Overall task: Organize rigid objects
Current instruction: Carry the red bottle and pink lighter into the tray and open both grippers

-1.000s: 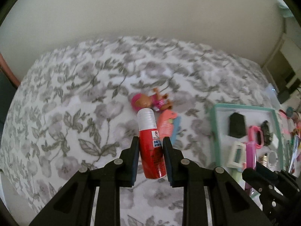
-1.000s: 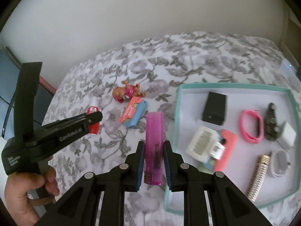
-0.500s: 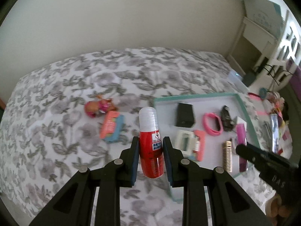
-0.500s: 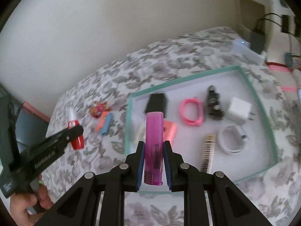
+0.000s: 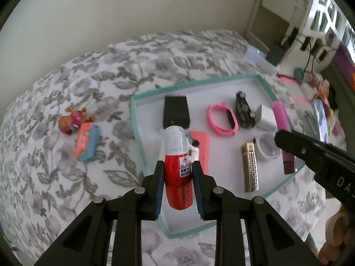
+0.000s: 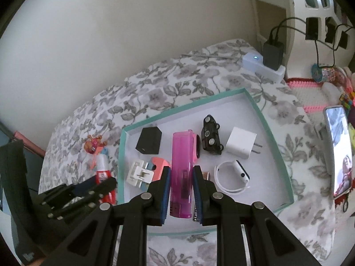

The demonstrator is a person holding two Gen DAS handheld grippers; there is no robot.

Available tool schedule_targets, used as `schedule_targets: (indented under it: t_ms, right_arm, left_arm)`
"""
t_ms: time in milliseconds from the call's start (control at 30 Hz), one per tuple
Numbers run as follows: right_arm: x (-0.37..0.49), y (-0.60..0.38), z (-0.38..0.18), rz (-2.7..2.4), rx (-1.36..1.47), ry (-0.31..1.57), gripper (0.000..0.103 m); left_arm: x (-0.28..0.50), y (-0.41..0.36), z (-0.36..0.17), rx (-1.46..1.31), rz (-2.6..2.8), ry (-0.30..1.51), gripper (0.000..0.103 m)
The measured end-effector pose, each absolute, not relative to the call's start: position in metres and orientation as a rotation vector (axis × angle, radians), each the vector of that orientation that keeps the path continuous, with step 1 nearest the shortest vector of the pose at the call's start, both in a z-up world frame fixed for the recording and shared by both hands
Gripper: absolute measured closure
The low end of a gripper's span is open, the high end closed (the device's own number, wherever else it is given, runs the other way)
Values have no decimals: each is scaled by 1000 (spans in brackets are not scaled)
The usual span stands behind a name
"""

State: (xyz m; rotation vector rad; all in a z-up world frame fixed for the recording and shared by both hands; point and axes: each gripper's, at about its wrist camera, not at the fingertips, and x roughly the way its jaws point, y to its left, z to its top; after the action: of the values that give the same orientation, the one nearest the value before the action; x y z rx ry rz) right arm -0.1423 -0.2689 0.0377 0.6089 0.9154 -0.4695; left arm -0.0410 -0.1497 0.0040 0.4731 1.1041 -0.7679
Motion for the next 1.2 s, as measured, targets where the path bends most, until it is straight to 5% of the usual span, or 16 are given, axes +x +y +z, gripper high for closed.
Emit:
schedule_targets:
  t_ms: [1200]
  right_arm:
    - [-113, -254, -17, -415, 563, 1140, 81]
  left_arm:
    - [-39, -155, -38, 476, -739, 1265, 76]
